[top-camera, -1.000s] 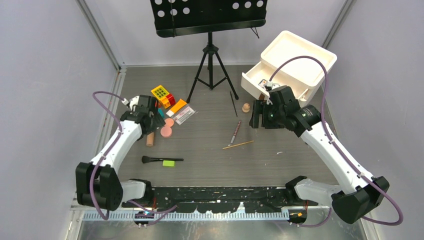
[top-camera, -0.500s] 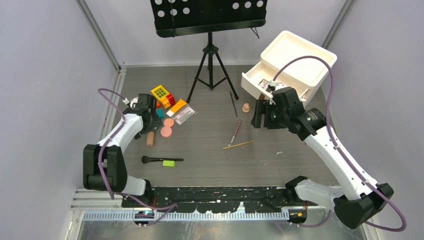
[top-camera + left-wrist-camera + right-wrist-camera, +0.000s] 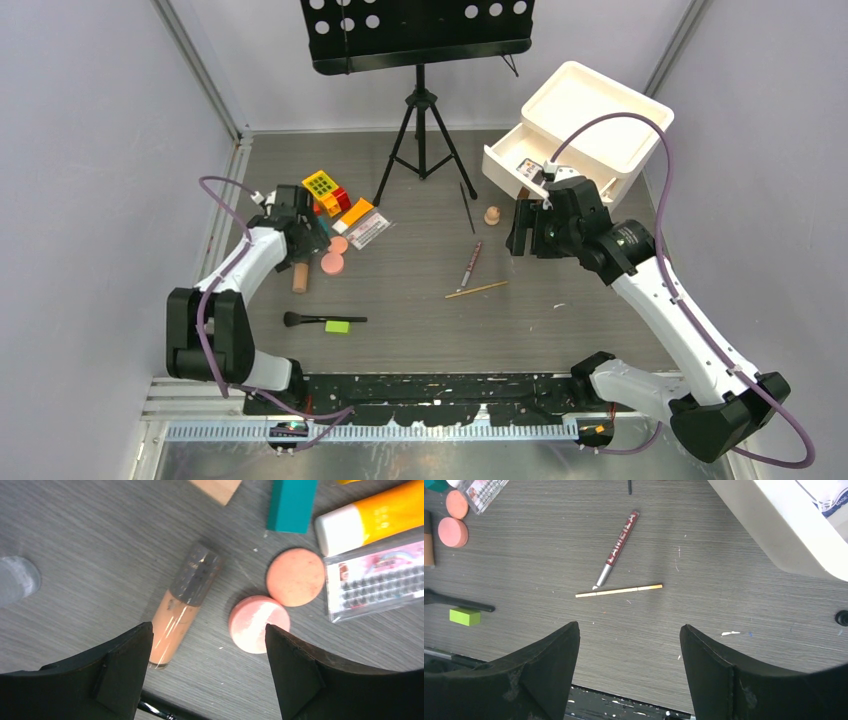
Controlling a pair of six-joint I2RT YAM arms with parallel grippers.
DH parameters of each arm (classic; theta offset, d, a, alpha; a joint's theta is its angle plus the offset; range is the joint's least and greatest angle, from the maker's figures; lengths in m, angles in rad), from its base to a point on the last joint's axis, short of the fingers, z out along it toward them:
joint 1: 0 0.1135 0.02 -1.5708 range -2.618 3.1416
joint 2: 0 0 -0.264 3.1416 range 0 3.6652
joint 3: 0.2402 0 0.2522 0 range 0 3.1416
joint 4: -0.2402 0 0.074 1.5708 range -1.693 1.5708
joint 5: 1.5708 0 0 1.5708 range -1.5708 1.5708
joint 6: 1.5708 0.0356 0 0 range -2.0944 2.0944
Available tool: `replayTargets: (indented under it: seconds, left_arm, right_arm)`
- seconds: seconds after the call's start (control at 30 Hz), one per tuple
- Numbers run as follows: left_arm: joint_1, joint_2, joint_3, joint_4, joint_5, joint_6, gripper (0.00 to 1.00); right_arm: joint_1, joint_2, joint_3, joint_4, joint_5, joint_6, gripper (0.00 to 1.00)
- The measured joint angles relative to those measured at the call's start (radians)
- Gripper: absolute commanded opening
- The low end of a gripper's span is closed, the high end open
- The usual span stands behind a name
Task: Organize the makeup
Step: Pick up the makeup tool from the center of the board.
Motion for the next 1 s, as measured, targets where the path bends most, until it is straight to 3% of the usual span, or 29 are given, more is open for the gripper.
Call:
replayTargets:
  seconds: [0.17,0.43,0.83,1.0]
  left_arm:
    - [-0.036,-0.003,0.008,0.024,0.033,0.013,0.96]
    - [-0.220,0.118,0.117,0.025,-0.003,0.034,0.98]
    - [-0.239,0.237,0.207,-0.002,-0.089,0.124,0.82]
    - [-0.284,0.306,0.288,-0.023,-0.142,0.188,0.70]
  right_arm:
    - [0.000,0.001,-0.001,0.001,0.000,0.000,0.78]
    - [0.000,0.002,-0.004,0.001,0.000,0.000,0.77]
    - [0.000,0.002,-0.019,0.000,0.011,0.000,0.77]
    - [0.000,0.002,-0.019,0.000,0.010,0.001,0.77]
